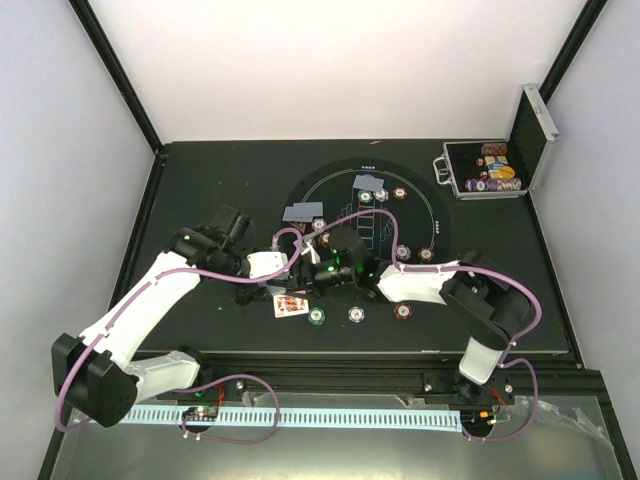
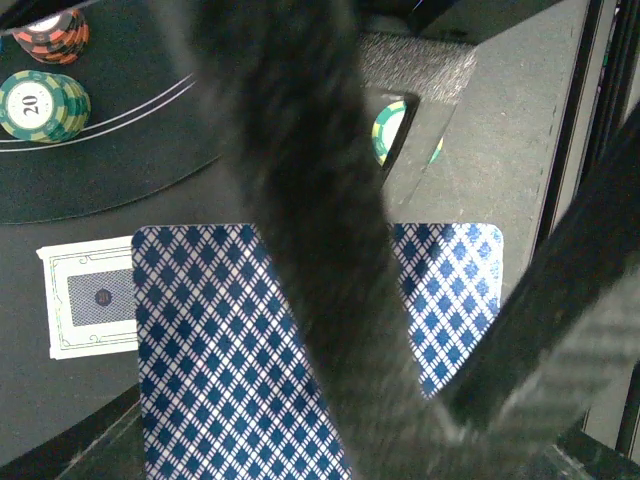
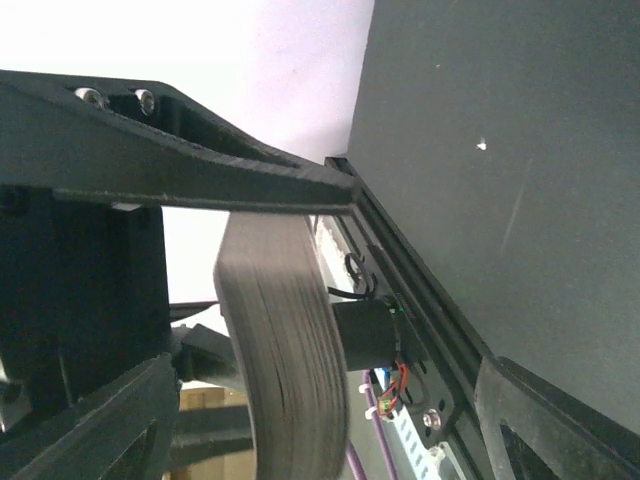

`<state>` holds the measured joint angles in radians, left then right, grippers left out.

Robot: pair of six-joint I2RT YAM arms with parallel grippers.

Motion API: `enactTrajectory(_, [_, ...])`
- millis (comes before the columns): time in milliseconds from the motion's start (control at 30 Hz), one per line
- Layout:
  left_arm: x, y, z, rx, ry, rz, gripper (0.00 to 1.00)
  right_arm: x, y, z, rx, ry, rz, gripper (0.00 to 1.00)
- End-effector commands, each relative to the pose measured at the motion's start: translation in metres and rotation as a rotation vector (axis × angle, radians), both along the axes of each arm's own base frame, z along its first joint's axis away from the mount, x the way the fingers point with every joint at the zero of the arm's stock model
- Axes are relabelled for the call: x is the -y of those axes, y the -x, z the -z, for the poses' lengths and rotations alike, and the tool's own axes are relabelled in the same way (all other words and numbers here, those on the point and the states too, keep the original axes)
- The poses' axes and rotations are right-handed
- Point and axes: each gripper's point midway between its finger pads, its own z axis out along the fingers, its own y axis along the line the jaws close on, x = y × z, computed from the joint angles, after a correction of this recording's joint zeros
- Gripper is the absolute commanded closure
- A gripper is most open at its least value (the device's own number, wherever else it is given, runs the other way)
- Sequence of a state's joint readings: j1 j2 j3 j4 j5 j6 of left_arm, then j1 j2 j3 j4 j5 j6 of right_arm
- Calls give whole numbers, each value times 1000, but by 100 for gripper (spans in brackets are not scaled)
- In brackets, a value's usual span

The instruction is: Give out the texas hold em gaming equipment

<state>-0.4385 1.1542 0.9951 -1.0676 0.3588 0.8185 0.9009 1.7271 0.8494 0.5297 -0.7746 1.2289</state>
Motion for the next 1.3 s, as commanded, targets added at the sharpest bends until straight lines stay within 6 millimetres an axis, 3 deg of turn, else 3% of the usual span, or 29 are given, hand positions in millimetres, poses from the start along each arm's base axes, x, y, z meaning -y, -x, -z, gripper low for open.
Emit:
enactTrajectory(0, [6, -5, -13, 23, 31, 14, 99, -17, -2, -13, 15, -61, -29, 17])
enactTrajectory(167, [6, -5, -14, 28, 32, 12, 99, -26, -4, -1, -15, -54, -47, 19])
enactTrajectory(300, [6, -6, -15, 30, 33, 12, 98, -23, -8, 12, -29, -28, -40, 27])
enactTrajectory(600, [5, -6, -16, 35, 30, 12, 98, 23, -29, 39, -50, 34, 50, 39])
enactTrajectory(833, [6, -7, -15, 34, 32, 12, 98, 38, -32, 26, -7, 50, 69, 49])
enactTrajectory(1000, [6, -8, -14, 37, 32, 10, 98, 41, -36, 10, 21, 39, 79, 84])
enactTrajectory(1067, [6, -8, -13, 34, 30, 11, 98, 42, -36, 4, 33, 35, 84, 93])
enactTrajectory(1267, [5, -8, -11, 36, 26, 12, 98, 58, -45, -9, 67, 44, 113, 99])
